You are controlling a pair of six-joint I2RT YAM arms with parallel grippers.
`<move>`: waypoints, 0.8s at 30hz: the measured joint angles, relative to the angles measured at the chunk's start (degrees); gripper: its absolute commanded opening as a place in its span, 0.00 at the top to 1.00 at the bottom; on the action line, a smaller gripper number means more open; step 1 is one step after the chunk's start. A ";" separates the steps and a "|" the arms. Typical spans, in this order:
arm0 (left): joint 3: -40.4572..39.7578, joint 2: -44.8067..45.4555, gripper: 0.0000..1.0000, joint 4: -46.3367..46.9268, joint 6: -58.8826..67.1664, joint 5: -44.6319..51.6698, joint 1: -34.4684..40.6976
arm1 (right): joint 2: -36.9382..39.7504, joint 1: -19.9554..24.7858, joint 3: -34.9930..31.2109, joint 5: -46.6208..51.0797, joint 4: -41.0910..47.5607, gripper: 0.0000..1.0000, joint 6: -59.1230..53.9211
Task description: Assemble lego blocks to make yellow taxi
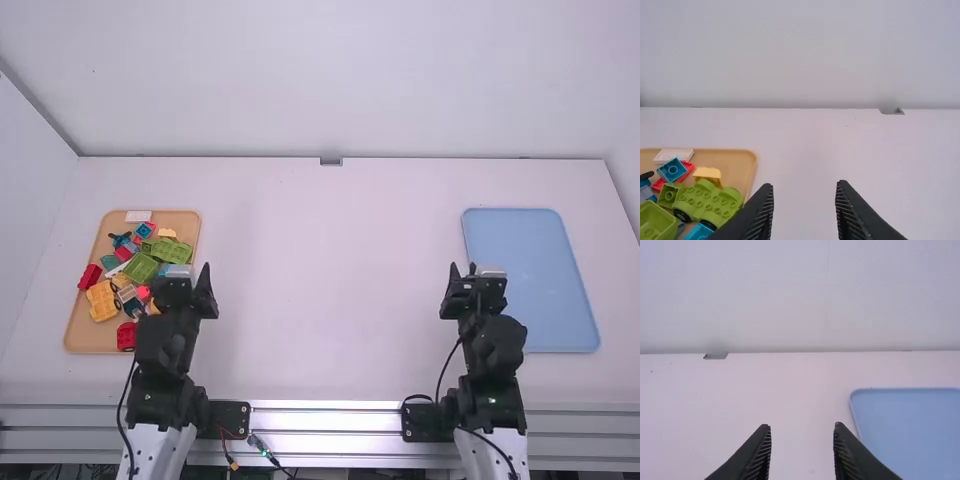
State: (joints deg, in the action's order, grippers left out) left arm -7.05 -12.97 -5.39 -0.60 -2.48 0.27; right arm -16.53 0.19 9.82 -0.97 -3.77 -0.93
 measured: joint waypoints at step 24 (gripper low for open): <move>-29.83 -27.93 0.16 22.12 0.92 -7.08 -14.82 | -28.13 -4.61 17.22 -3.61 -9.66 0.16 -6.01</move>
State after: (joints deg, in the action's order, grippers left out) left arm -36.88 -40.91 16.73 0.32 -9.56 -14.55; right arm -44.66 -4.43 27.05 -4.58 -13.43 -6.94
